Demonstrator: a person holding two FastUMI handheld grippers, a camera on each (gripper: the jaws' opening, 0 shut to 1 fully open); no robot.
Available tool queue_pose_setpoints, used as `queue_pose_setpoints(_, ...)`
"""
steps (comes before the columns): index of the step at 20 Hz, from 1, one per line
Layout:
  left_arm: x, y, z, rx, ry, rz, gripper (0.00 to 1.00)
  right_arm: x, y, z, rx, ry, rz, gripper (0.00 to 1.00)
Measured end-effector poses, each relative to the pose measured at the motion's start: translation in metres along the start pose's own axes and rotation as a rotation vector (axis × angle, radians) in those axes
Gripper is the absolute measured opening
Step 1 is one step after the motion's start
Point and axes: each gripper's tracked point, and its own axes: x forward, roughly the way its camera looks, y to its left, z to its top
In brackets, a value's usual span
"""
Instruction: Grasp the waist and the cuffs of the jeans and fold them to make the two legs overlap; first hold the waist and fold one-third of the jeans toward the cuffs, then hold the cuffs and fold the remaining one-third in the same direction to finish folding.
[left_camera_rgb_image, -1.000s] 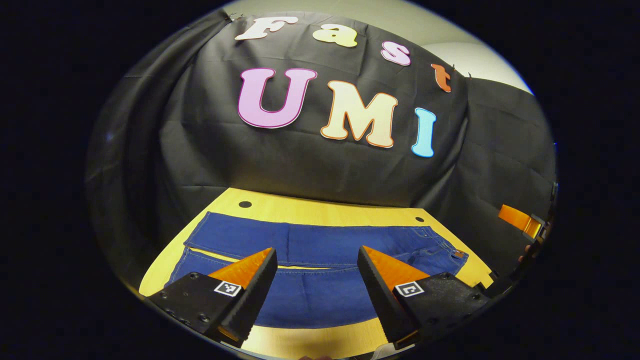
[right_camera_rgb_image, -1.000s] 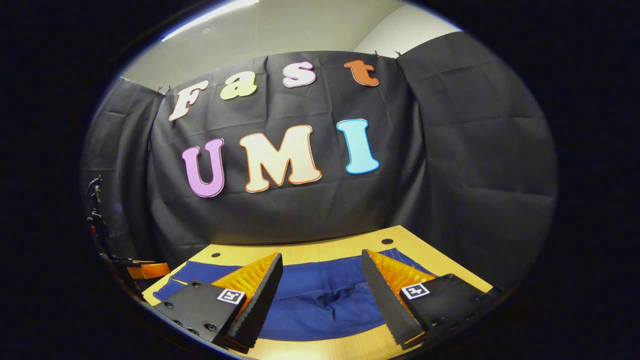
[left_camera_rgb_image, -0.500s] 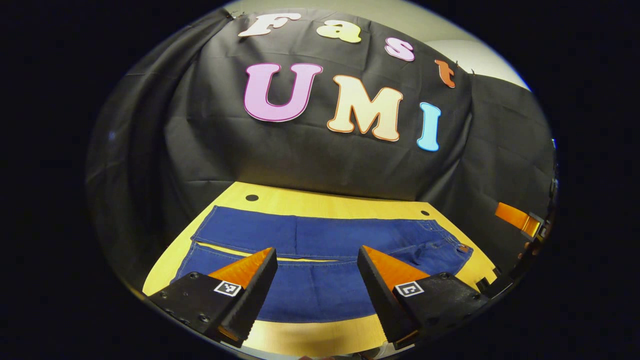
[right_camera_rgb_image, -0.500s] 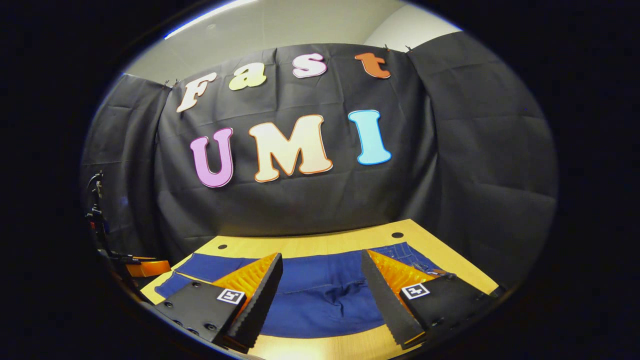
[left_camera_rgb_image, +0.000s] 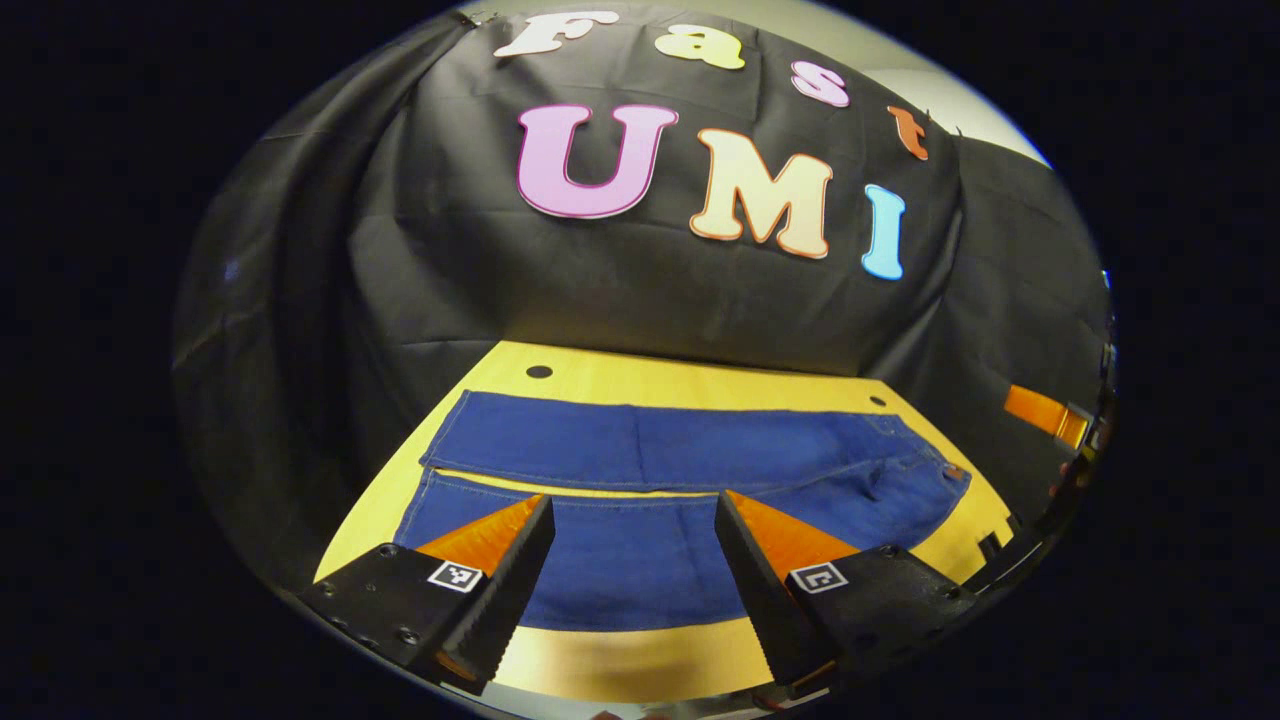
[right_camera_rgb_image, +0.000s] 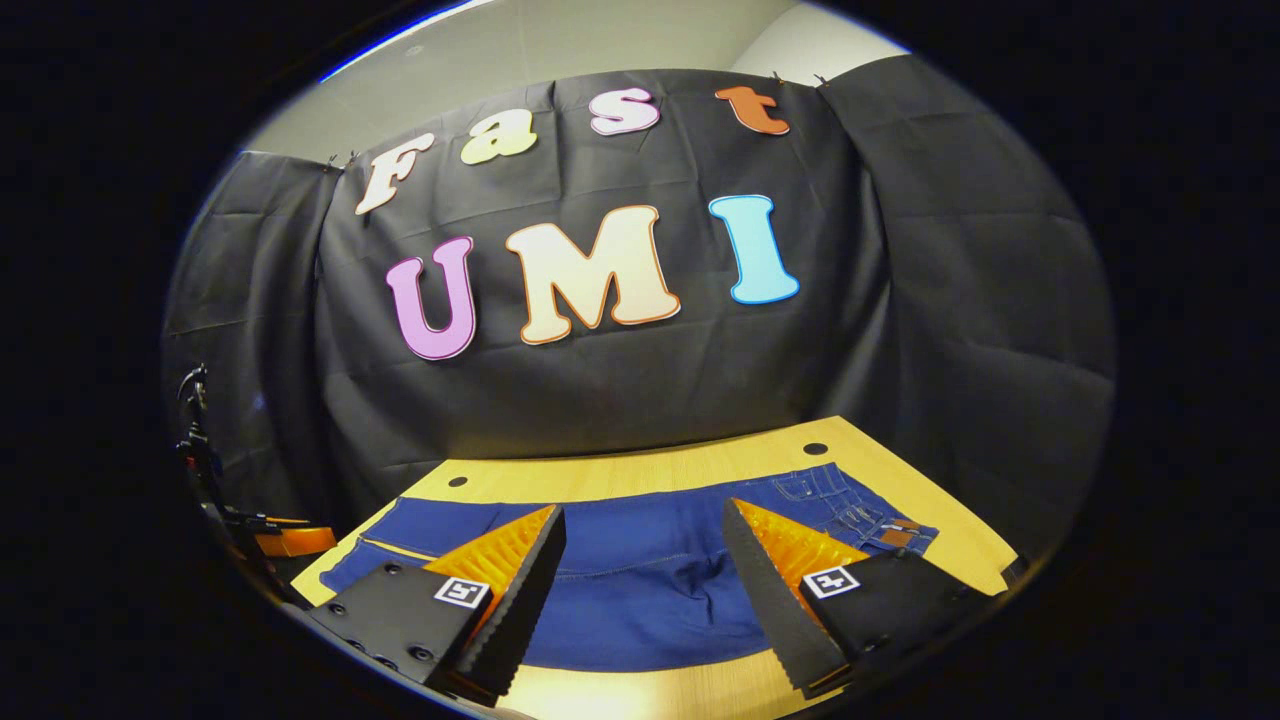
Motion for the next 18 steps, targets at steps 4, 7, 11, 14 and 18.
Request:
queue_pose_setpoints(4,-0.003,0.029,-0.042,0.121,0.123,-0.042,0.95,0.001,0.008,-0.009,-0.033,0.018,0.003,0.98)
queue_pose_setpoints(7,-0.008,0.042,-0.078,0.204,0.241,-0.099,0.95,0.001,0.011,-0.017,-0.043,0.035,0.0,0.93)
queue_pose_setpoints(11,-0.01,0.068,-0.11,0.359,0.39,-0.162,0.95,-0.004,0.007,-0.033,-0.09,0.085,-0.015,0.98)
queue_pose_setpoints(14,-0.001,0.084,-0.13,0.468,0.479,-0.24,0.95,-0.008,0.002,-0.04,-0.114,0.107,-0.029,0.98)
queue_pose_setpoints(18,0.011,0.097,-0.149,0.568,0.584,-0.317,0.94,-0.012,-0.012,-0.047,-0.121,0.132,-0.065,0.98)
